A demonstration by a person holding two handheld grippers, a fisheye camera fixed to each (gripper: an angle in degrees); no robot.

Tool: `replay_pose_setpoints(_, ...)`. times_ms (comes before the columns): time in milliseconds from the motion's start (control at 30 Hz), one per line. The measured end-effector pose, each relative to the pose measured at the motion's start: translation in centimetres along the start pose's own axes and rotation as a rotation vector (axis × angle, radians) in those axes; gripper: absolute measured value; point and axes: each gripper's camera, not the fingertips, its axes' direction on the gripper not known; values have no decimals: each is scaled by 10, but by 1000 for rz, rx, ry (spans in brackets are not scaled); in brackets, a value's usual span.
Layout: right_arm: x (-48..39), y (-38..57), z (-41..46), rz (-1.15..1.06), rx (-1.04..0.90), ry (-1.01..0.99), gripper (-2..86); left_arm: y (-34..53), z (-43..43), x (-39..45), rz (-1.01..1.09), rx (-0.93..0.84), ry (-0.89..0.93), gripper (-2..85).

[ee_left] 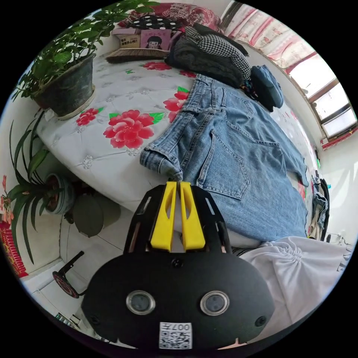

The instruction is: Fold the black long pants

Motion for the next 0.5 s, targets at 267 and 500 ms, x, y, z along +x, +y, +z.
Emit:
replay_pose_setpoints(267,59,11,-3,130,188,12,4,39,-22,-33,-192,111,34,39)
replay_pose_setpoints(500,7,-12,-29,-98,514,-725,-3,21,-58,-5,-180,302,88,-7)
